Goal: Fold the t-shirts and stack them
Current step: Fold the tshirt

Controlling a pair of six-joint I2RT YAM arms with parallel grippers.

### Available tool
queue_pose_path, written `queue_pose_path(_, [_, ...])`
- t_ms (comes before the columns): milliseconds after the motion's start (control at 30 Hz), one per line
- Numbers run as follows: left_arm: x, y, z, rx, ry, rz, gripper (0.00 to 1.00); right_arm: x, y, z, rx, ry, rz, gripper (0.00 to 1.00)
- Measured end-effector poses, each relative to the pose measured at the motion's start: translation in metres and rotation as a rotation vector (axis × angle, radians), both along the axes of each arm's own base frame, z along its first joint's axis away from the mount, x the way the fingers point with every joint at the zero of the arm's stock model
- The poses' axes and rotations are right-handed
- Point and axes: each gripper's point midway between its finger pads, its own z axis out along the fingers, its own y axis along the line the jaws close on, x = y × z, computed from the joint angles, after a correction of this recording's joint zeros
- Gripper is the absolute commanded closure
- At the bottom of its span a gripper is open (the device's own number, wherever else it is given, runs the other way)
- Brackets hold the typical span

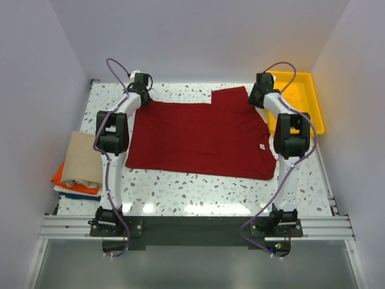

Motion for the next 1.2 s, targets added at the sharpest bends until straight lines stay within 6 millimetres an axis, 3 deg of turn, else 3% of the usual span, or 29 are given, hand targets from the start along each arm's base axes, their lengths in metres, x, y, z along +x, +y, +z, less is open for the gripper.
queue_pose_path(233, [0.0, 0.0, 0.0, -0.002, -0.003, -0.001, 1.0, 0.003, 0.0, 0.001, 0.0, -0.002, 0.0, 0.62])
queue_pose_path(433, [0.0, -0.001, 0.0, -0.004, -0.005, -0.002, 1.0, 0.002, 0.0, -0.013, -0.001, 0.026, 0.001, 0.64])
queue_pose_path(600, [0.0, -0.001, 0.0, -0.004, -0.005, -0.002, 1.0, 0.0, 0.0, -0.021, -0.001, 0.04, 0.0, 0.73])
queue_pose_path(900, [0.0, -0.001, 0.001, -0.004, -0.007, -0.003, 1.0, 0.003, 0.001, -0.016, 0.006, 0.032, -0.004, 0.99])
queue_pose_path(1200, [0.002, -0.002, 0.016, -0.014, -0.03, -0.011, 1.0, 0.003, 0.0, -0.001, 0.003, 0.013, -0.007, 1.0])
